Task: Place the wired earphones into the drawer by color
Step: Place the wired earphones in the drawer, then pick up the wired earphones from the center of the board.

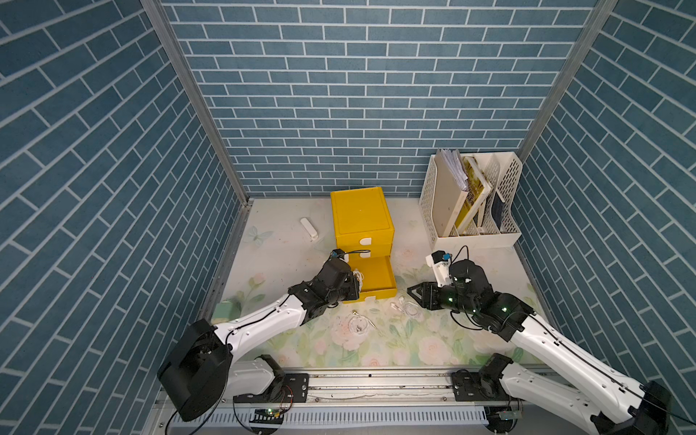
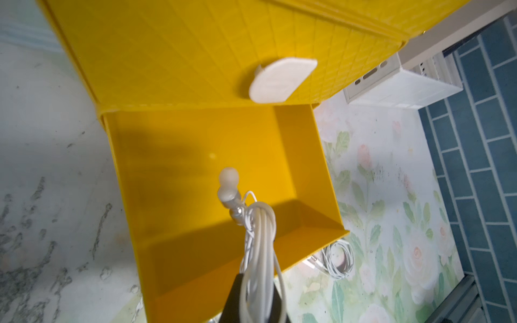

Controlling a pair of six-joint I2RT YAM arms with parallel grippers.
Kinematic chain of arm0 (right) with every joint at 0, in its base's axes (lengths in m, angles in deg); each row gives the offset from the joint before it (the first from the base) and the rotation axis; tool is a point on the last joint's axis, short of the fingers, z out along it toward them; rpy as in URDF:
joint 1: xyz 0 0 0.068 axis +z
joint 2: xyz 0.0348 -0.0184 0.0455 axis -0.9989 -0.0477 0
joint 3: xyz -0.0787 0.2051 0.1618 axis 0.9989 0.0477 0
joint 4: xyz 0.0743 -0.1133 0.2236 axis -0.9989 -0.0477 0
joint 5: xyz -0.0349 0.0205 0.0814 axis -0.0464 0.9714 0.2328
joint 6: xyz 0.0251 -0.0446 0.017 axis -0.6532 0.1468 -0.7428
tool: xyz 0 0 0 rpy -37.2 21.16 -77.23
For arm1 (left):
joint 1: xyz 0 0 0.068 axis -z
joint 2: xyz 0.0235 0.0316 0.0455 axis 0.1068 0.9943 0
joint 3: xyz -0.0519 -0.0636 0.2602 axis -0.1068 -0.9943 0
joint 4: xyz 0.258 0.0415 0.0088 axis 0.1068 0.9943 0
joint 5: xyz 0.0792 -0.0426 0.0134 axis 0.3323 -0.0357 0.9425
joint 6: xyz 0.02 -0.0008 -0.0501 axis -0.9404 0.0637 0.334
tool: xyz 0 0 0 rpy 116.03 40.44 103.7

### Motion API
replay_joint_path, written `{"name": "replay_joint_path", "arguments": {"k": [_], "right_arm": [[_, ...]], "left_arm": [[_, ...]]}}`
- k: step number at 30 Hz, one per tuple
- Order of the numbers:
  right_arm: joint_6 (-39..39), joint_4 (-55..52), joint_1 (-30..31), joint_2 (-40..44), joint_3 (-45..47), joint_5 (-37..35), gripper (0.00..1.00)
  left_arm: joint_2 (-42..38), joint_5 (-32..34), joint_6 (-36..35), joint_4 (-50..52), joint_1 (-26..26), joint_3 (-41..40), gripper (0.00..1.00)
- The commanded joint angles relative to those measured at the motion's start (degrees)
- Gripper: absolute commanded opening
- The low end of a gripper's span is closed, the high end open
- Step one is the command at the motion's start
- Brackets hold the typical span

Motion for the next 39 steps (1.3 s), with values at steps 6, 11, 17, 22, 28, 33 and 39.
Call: {"name": "replay_joint_path", "arguments": {"k": [6, 11, 17, 22, 28, 33, 39], "right_arm": [[1.02, 0.10, 0.20, -0.99, 2.09, -1.66, 0.41], [0.06, -4.15, 0.20, -4.49, 2.41, -4.72, 0.43], [-0.26, -6.72, 0.15, -7.76, 3.43, -6.06, 0.43], [1.49, -10.94, 0.22, -10.87, 3.11, -8.42, 0.48], [1.89, -10.07, 0.24, -13.62, 4.84, -8.42, 0.48], [1.72, -9.35, 0.41, -15.66, 5.26, -10.29, 0.48], [1.47, -8.49, 0.54, -18.36, 4.56, -12.21, 0.47]], "left_arm": [[1.52, -2.24, -0.07, -7.91, -2.47, -1.50, 0.14], [4.80, -2.51, -0.20, -10.67, -2.69, -1.87, 0.15], [8.38, -2.32, 0.53, -14.75, -2.68, -3.48, 0.21], [8.37, -2.73, 0.47, -16.09, -2.74, -4.37, 0.58], [6.48, -2.44, -0.01, -13.49, -2.71, -3.75, 0.69], [3.89, -2.71, 0.10, -10.43, -2.73, -2.40, 0.79], [-0.46, -2.77, -0.95, -3.97, -2.73, 0.79, 0.88]]}}
